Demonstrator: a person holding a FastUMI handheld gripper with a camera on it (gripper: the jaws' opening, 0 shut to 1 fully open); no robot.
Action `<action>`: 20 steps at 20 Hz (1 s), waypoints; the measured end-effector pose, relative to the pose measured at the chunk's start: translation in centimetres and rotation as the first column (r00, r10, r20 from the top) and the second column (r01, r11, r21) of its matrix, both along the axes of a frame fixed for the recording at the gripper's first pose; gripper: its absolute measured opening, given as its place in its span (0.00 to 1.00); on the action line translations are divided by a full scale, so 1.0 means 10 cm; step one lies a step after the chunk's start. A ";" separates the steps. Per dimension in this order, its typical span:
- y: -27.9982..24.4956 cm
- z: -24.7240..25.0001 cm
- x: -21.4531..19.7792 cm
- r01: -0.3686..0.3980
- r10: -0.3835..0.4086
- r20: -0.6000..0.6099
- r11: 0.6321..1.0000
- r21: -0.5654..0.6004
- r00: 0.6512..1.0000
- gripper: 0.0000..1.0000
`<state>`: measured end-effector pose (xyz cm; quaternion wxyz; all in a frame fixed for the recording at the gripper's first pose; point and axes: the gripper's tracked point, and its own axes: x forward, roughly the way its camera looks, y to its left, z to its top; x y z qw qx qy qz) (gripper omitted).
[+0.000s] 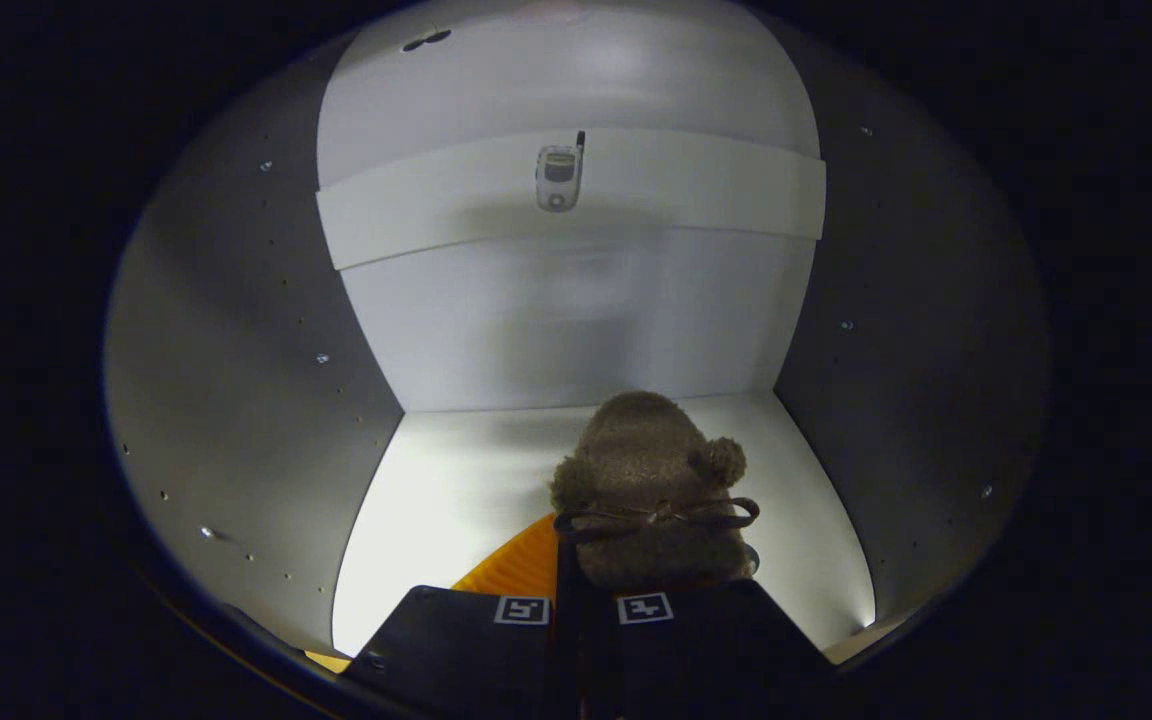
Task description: Open the shoe cabinet door, grab the shoes and put them into the shoe cabinet, then close the shoe cabinet door.
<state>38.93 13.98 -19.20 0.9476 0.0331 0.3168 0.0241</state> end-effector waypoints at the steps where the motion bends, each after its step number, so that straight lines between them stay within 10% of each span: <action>1: 0.00 -0.03 0.03 0.002 -0.002 -0.002 1.000 0.001 1.000 0.10; 8: 0.03 -0.03 -0.04 -0.025 0.025 0.004 1.000 -0.016 1.000 0.20; 15: 0.01 0.38 -0.49 -0.044 0.038 0.115 0.998 0.043 0.993 0.88; 20: -0.03 0.83 -1.01 -0.057 0.047 0.264 0.998 0.031 0.963 0.98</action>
